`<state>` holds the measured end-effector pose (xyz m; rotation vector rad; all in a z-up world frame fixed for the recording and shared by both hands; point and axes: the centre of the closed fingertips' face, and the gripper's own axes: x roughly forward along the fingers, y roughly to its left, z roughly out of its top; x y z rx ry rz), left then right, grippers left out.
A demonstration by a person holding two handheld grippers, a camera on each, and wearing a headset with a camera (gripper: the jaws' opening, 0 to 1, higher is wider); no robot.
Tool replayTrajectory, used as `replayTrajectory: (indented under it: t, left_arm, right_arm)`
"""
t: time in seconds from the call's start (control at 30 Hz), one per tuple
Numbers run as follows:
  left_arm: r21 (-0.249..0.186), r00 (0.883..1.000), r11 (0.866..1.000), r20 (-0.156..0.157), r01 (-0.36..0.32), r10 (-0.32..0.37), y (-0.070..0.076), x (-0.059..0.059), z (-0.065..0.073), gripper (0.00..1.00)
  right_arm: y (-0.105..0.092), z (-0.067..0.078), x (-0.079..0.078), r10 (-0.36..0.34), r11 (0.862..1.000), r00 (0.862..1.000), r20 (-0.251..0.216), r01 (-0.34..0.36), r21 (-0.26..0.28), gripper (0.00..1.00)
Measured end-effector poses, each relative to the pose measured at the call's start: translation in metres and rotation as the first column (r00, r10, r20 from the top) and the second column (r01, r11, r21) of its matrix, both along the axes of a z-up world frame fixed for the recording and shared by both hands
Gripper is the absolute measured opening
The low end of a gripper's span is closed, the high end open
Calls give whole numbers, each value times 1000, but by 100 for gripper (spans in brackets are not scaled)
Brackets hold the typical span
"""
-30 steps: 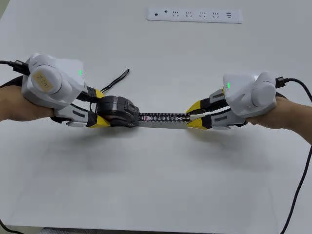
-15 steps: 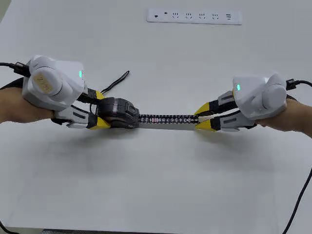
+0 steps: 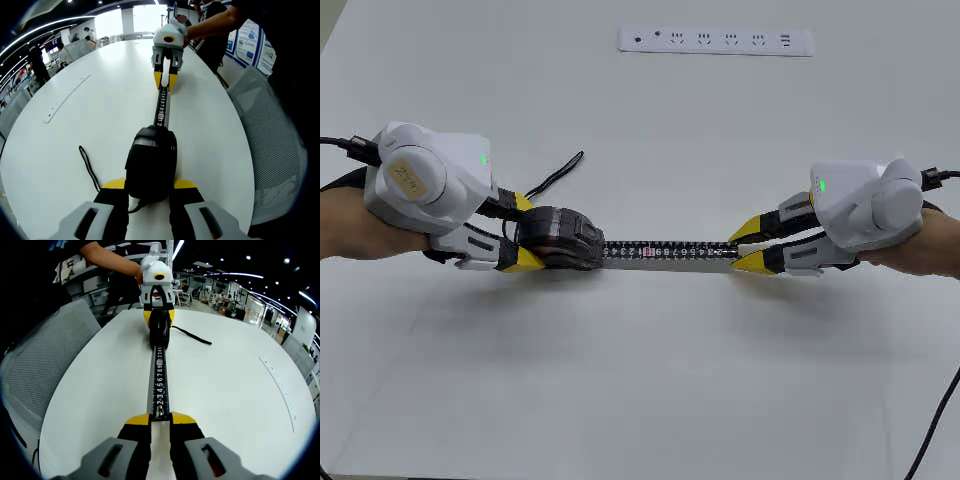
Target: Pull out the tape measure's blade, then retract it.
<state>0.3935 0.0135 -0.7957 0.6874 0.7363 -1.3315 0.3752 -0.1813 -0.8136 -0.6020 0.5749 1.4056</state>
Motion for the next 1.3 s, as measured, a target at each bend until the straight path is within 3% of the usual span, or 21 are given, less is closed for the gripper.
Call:
replayTrajectory:
  t: [1.3]
  left_arm:
    - [4, 1000, 1000, -5, 0, 0, -1, 0, 0, 28]
  right_arm:
    - [-48, -2, -3, -37, 998, 999, -3, 37, -50, 11]
